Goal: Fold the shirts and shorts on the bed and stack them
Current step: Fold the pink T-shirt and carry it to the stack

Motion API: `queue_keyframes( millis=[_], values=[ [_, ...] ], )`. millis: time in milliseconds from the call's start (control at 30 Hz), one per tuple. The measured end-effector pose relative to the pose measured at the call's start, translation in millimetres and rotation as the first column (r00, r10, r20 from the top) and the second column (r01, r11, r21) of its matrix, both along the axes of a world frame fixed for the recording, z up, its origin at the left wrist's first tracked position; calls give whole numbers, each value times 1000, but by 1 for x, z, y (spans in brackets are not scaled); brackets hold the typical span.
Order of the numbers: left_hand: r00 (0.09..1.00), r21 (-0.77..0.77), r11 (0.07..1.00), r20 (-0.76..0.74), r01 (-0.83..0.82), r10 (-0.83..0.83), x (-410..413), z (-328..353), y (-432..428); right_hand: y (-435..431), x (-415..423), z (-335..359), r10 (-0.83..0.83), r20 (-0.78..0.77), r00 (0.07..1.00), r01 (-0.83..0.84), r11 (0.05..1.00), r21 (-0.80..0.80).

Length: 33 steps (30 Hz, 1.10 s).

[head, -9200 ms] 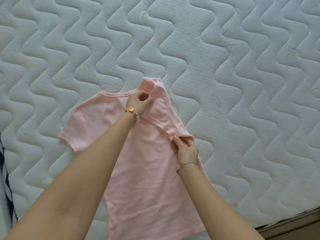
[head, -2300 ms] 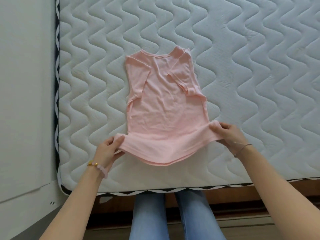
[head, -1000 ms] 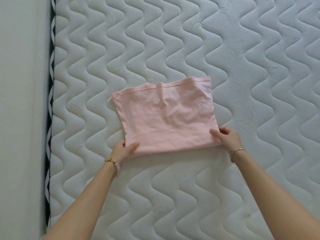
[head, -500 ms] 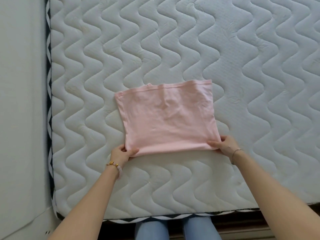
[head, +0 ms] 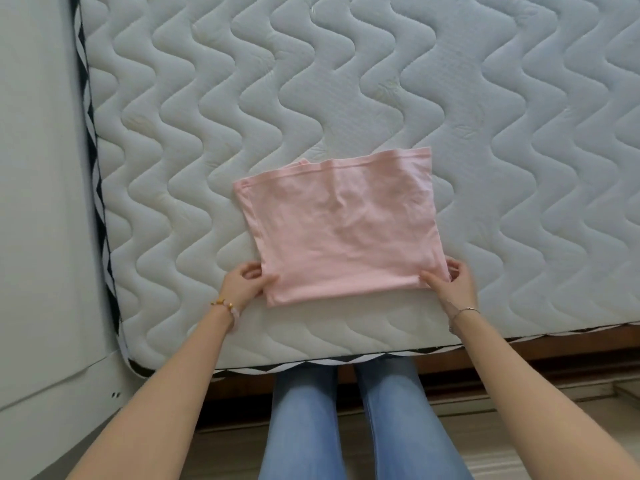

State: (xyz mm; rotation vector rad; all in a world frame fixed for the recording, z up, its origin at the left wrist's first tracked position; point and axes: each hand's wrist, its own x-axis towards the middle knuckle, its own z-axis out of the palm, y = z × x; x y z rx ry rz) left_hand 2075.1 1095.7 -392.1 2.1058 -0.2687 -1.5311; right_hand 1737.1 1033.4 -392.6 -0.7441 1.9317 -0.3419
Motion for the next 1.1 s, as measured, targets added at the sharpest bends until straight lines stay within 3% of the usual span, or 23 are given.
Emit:
queue_keyframes(
  millis=[100, 200, 267, 367, 433, 533, 633, 867, 1100],
  values=[
    [994, -91, 992, 63, -88, 93, 19, 1, -26, 22, 20, 8, -214, -79, 974, 205, 973, -101],
    [978, -124, 992, 207, -12, 37, 36, 1, -58, 43, 45, 8, -349, -227, 909, 341, 937, -76],
    [977, -133, 990, 213, 37, -8, 41, 1, -77, 57, 69, 4, -399, -148, 905, 409, 911, 47],
    [988, -125, 989, 142, 81, -63, 45, -1, -101, 74, 114, -7, -444, 170, 880, 405, 887, 221],
    [996, -117, 991, 73, 67, -58, 50, -4, -114, 78, 148, -8, -501, 347, 793, 401, 858, 322],
    [995, -111, 989, 3, 102, -102, 56, -6, -128, 76, 190, -5, -608, 473, 638, 443, 791, 421],
    [982, -118, 982, -102, 149, -161, 54, -5, -141, 74, 215, -10, -651, 503, 569, 463, 759, 458],
    [969, -52, 979, -144, 195, -200, 53, -8, -153, 78, 238, -8, -688, 480, 544, 471, 724, 504],
    [963, -52, 973, -145, 223, -229, 51, 7, -150, 80, 226, 12, -658, 517, 548, 510, 753, 417]
  ],
)
